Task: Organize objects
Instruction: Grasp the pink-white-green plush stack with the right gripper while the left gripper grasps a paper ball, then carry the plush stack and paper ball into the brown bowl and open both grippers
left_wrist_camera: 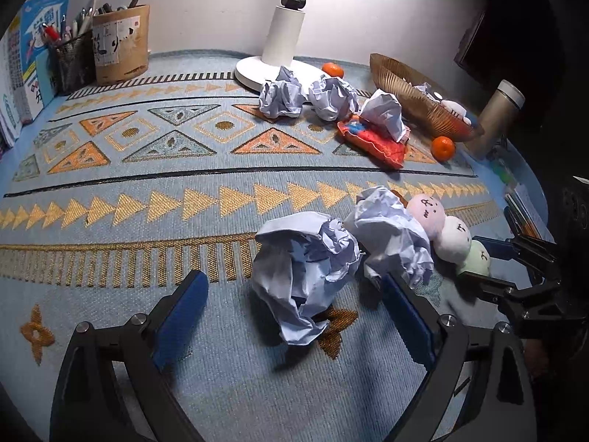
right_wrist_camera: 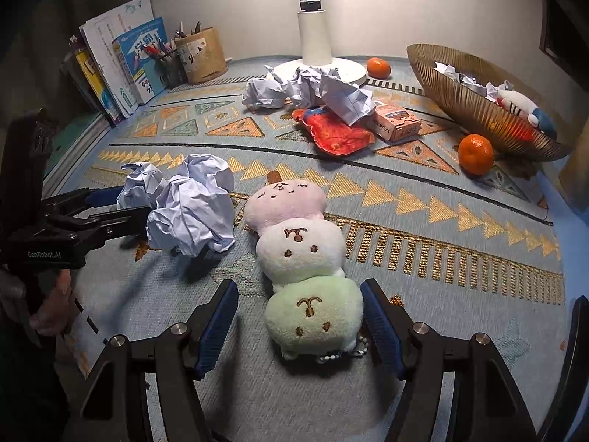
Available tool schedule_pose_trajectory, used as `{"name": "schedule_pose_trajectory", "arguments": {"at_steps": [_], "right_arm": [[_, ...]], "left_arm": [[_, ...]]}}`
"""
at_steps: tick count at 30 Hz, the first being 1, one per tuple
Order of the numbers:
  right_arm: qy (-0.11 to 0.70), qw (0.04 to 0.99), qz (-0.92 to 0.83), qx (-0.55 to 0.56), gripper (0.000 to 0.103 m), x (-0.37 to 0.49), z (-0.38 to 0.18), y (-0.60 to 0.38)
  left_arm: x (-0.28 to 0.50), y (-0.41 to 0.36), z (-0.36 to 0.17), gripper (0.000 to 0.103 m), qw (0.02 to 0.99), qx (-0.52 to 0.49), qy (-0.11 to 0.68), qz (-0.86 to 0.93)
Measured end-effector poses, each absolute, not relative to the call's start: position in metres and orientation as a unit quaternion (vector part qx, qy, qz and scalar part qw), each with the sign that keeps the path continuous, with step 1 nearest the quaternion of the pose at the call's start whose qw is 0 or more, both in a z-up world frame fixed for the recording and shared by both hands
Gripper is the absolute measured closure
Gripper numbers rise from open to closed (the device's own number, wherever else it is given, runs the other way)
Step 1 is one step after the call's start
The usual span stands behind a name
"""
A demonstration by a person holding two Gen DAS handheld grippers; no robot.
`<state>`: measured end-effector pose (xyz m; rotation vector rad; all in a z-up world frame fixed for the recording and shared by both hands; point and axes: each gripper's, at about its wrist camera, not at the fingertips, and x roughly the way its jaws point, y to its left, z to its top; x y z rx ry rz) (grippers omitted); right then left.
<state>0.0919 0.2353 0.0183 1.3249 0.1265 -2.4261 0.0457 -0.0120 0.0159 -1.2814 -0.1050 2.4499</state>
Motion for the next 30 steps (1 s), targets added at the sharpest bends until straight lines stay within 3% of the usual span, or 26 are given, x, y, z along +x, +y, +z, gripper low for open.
{"name": "schedule_pose_trajectory", "arguments": {"at_steps": [5, 7, 8, 10, 20, 30], "right_arm": [[0.058, 0.178, -0.862, 0.471, 0.036, 0.087, 0.013, 0.232], [0.057, 0.180, -0.863, 0.468, 0.038, 0.087, 0.013, 0.233], [0.057, 0.186, -0.863, 0.466, 0.049, 0.087, 0.013, 0.233], [0.061, 0.181, -0.867, 0.461, 0.056, 0.088, 0.013, 0.233], [-0.012, 0.185, -0.881, 0.435, 0.058, 0.088, 0.049, 0.261], [-0.147, 0.090, -0.915, 0.364, 0.058, 0.044, 0.134, 0.365]], "left_arm": [[0.040, -0.009, 0.016, 0.015, 0.187, -0.452, -0.042, 0.871], [0.040, -0.010, 0.015, 0.029, 0.190, -0.454, -0.043, 0.870], [0.041, -0.011, 0.015, 0.033, 0.184, -0.452, -0.040, 0.872], [0.043, -0.013, 0.016, 0.051, 0.192, -0.449, -0.045, 0.872], [0.039, -0.018, 0.048, 0.052, 0.185, -0.422, -0.063, 0.885], [-0.024, 0.067, 0.134, 0.052, 0.246, -0.370, -0.016, 0.895]]}}
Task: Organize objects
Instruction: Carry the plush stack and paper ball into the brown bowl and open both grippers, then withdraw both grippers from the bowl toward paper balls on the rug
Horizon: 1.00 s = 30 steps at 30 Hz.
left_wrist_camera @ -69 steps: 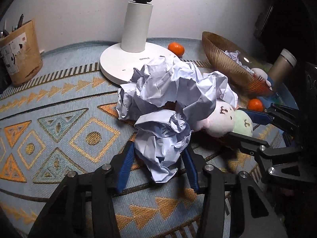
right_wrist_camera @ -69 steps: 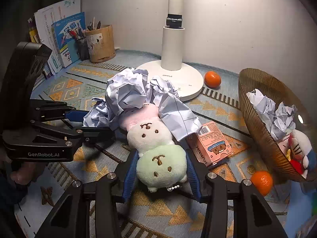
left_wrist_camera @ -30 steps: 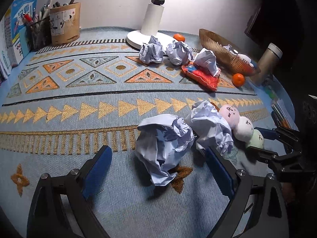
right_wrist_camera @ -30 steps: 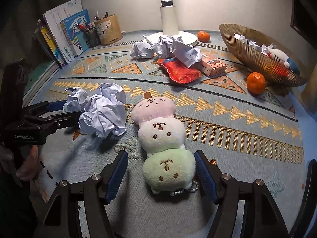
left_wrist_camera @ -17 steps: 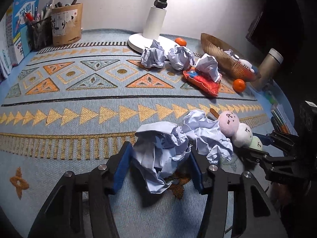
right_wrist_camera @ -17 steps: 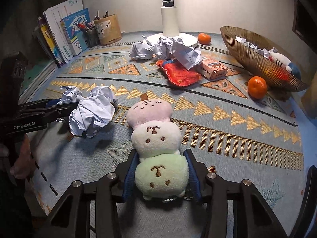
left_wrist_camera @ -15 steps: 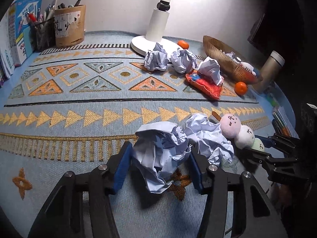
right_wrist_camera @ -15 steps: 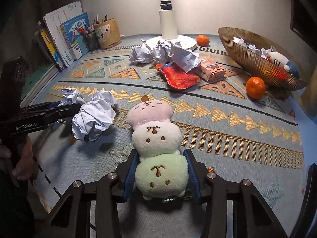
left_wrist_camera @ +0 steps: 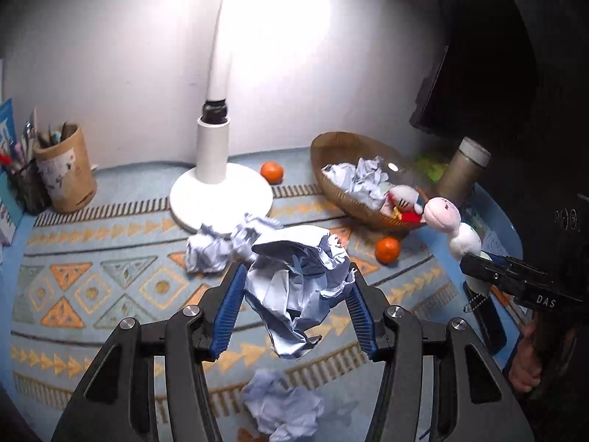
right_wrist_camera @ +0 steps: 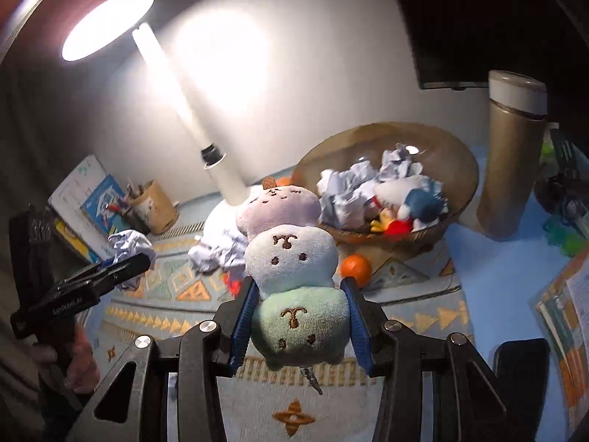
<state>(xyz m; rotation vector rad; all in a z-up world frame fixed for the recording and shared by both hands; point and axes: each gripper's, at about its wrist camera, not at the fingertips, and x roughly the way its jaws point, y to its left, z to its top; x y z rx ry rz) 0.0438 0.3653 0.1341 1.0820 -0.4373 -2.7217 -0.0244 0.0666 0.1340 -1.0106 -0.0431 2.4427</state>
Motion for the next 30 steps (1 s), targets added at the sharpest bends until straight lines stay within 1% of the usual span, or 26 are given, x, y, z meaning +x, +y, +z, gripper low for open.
{"name": "schedule_pose_trajectory", "arguments": {"at_steps": [4, 6, 10, 13, 14, 15, 16, 17, 18, 23, 30], "right_arm": [[-0.177, 0.034, -0.919, 0.352, 0.058, 0.007, 0.148, 0.397], [-0.188, 0.022, -0.917, 0.350, 0.058, -0.011, 0.151, 0.405], [-0.197, -0.004, -0.917, 0.347, 0.058, -0.047, 0.152, 0.417], [-0.202, -0.006, -0.914, 0.351, 0.057, -0.079, 0.149, 0.421], [-0.204, -0.006, -0.913, 0.354, 0.056, -0.088, 0.147, 0.422], [-0.202, -0.007, -0.911, 0.359, 0.054, -0.097, 0.143, 0.422], [-0.200, -0.006, -0.908, 0.369, 0.054, -0.104, 0.138, 0.422], [-0.202, -0.003, -0.903, 0.379, 0.054, -0.108, 0.133, 0.422], [-0.207, 0.003, -0.898, 0.388, 0.054, -0.109, 0.129, 0.423], [-0.205, 0.008, -0.897, 0.392, 0.054, -0.090, 0.125, 0.424], [-0.177, 0.032, -0.912, 0.370, 0.054, -0.043, 0.154, 0.403]], "left_arm": [[-0.062, 0.120, 0.152, 0.052, 0.278, -0.365, 0.008, 0.889], [-0.081, 0.146, 0.155, 0.052, 0.289, -0.361, 0.018, 0.887], [-0.121, 0.186, 0.144, 0.052, 0.308, -0.372, 0.014, 0.875], [-0.143, 0.209, 0.138, 0.051, 0.314, -0.370, 0.010, 0.874], [-0.149, 0.215, 0.136, 0.048, 0.320, -0.366, 0.007, 0.874], [-0.154, 0.221, 0.133, 0.036, 0.331, -0.367, 0.004, 0.869], [-0.160, 0.228, 0.129, 0.014, 0.342, -0.375, 0.006, 0.862], [-0.164, 0.232, 0.124, 0.006, 0.340, -0.380, 0.008, 0.860], [-0.164, 0.233, 0.120, 0.002, 0.333, -0.380, 0.004, 0.863], [-0.149, 0.219, 0.114, 0.002, 0.334, -0.380, -0.008, 0.862], [-0.108, 0.178, 0.152, 0.002, 0.311, -0.341, -0.011, 0.887]]}}
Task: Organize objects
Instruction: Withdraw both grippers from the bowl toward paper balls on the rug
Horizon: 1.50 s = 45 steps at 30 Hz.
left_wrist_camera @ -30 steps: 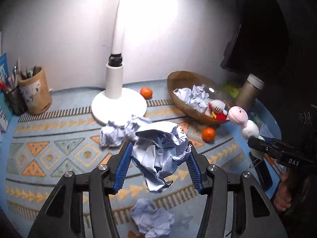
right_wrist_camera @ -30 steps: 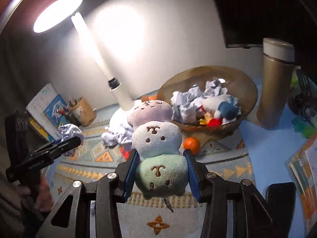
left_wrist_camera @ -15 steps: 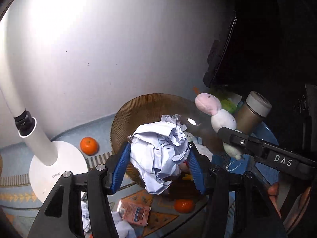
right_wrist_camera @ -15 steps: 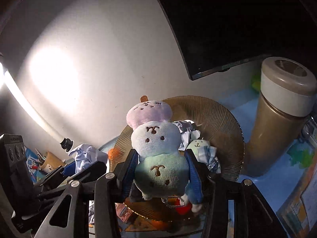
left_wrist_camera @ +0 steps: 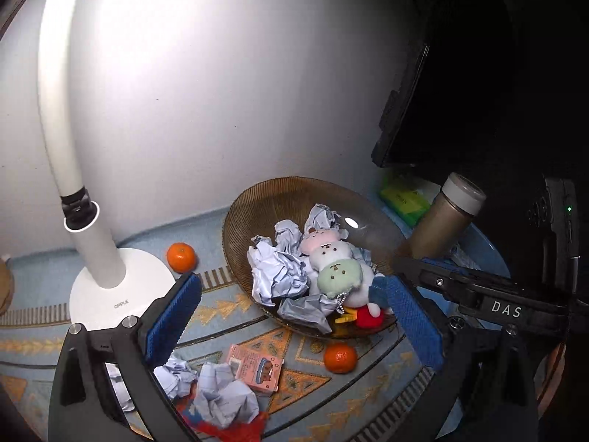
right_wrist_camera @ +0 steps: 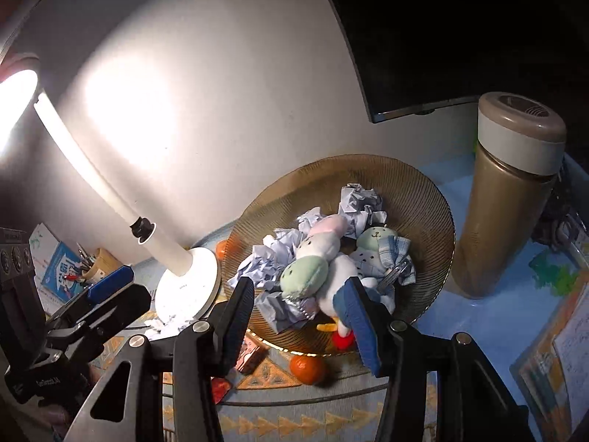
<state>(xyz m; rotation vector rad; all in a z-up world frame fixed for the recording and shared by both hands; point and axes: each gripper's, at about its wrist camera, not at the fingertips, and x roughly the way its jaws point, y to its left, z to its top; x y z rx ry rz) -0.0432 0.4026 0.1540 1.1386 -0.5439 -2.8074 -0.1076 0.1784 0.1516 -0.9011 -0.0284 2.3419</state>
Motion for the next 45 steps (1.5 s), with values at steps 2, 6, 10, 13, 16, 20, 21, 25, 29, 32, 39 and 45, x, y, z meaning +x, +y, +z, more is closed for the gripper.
{"name": "schedule_pose_trajectory", "arguments": {"at_steps": [2, 6, 10, 13, 16, 20, 21, 25, 29, 32, 39, 45], "right_arm": [[-0.170, 0.050, -0.916, 0.360, 0.052, -0.026, 0.165, 0.387], [-0.137, 0.072, -0.929, 0.337, 0.036, 0.012, 0.171, 0.354], [-0.103, 0.090, -0.924, 0.357, 0.036, 0.034, 0.138, 0.321], [-0.075, 0.098, -0.923, 0.365, 0.036, 0.041, 0.102, 0.302], [-0.039, 0.095, -0.926, 0.365, 0.036, 0.047, 0.069, 0.284], [-0.023, 0.104, -0.923, 0.369, 0.036, 0.050, 0.046, 0.269], [-0.014, 0.100, -0.924, 0.368, 0.036, 0.051, 0.042, 0.265], [0.030, 0.061, -0.926, 0.371, 0.033, 0.051, 0.034, 0.252], [0.054, 0.047, -0.935, 0.348, 0.014, 0.059, 0.039, 0.246], [0.055, 0.051, -0.933, 0.352, 0.014, 0.057, 0.039, 0.245], [0.047, 0.051, -0.931, 0.357, 0.014, 0.054, 0.037, 0.248], [0.039, 0.062, -0.928, 0.365, 0.014, 0.052, 0.036, 0.249]], "left_arm": [[-0.090, 0.159, 0.167, 0.002, 0.299, -0.325, -0.017, 0.897], [-0.045, 0.111, 0.190, 0.002, 0.262, -0.292, -0.025, 0.919], [0.005, 0.053, 0.177, 0.002, 0.183, -0.274, -0.010, 0.944], [0.028, 0.004, 0.146, 0.002, 0.137, -0.287, -0.027, 0.948], [0.038, -0.042, 0.100, 0.002, 0.099, -0.309, -0.066, 0.944], [0.033, -0.072, 0.048, 0.002, 0.056, -0.345, -0.077, 0.934], [0.032, -0.076, 0.041, 0.002, 0.053, -0.351, -0.082, 0.931], [0.035, -0.079, 0.035, 0.002, 0.046, -0.348, -0.082, 0.933], [0.038, -0.079, 0.035, 0.002, 0.051, -0.349, -0.085, 0.932], [0.040, -0.079, 0.035, 0.002, 0.048, -0.343, -0.085, 0.934], [0.040, -0.077, 0.035, 0.002, 0.054, -0.343, -0.078, 0.935], [0.042, -0.071, 0.038, 0.002, 0.066, -0.339, -0.068, 0.936]]}}
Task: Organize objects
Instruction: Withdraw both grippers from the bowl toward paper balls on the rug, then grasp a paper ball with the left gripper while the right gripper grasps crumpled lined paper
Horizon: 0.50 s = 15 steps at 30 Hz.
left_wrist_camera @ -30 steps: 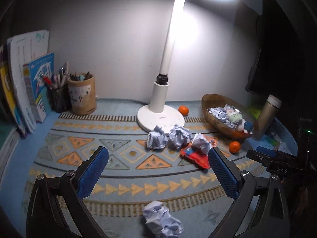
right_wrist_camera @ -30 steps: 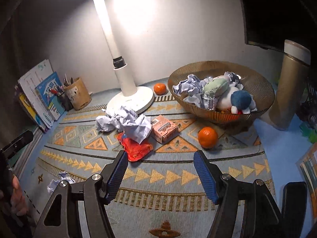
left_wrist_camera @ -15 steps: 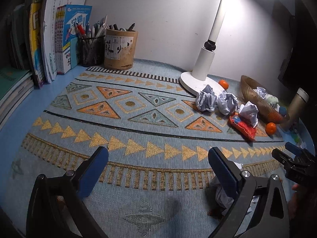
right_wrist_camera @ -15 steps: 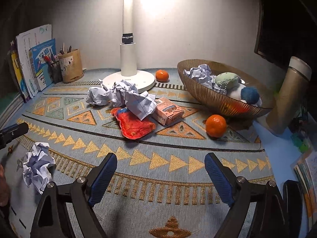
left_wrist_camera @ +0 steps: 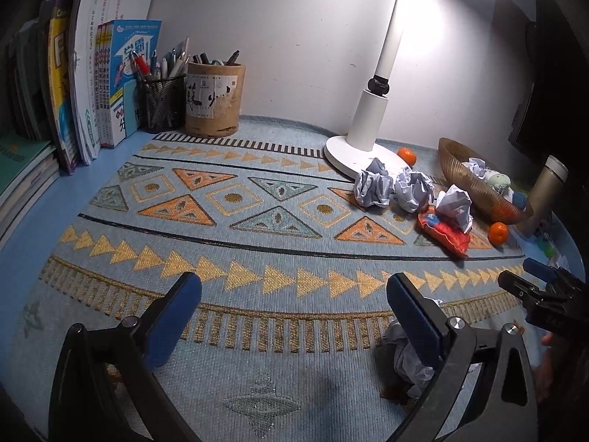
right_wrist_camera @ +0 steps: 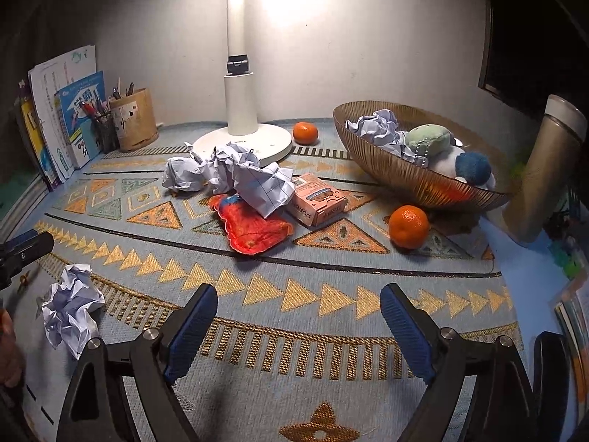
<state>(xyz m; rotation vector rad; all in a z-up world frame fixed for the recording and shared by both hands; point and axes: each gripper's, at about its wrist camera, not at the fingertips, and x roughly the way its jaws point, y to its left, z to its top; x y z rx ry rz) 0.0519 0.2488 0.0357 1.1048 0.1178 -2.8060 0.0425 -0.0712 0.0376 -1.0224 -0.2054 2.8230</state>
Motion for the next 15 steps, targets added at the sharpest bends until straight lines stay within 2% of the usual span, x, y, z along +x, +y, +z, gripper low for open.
{"name": "schedule_pose_trajectory", "arguments": {"at_steps": [3, 9, 15], "right_arm": [[0.018, 0.081, -0.921, 0.380, 0.014, 0.047, 0.035, 0.254], [-0.053, 0.143, -0.902, 0.404, 0.014, 0.013, 0.054, 0.261], [-0.082, 0.142, -0.881, 0.443, 0.014, -0.042, 0.048, 0.243]], "left_arm": [[0.047, -0.063, 0.041, 0.002, 0.097, -0.337, -0.054, 0.935], [0.064, -0.041, 0.045, 0.002, 0.221, -0.358, -0.040, 0.906], [0.061, -0.005, 0.034, 0.002, 0.240, -0.393, 0.010, 0.888]]}}
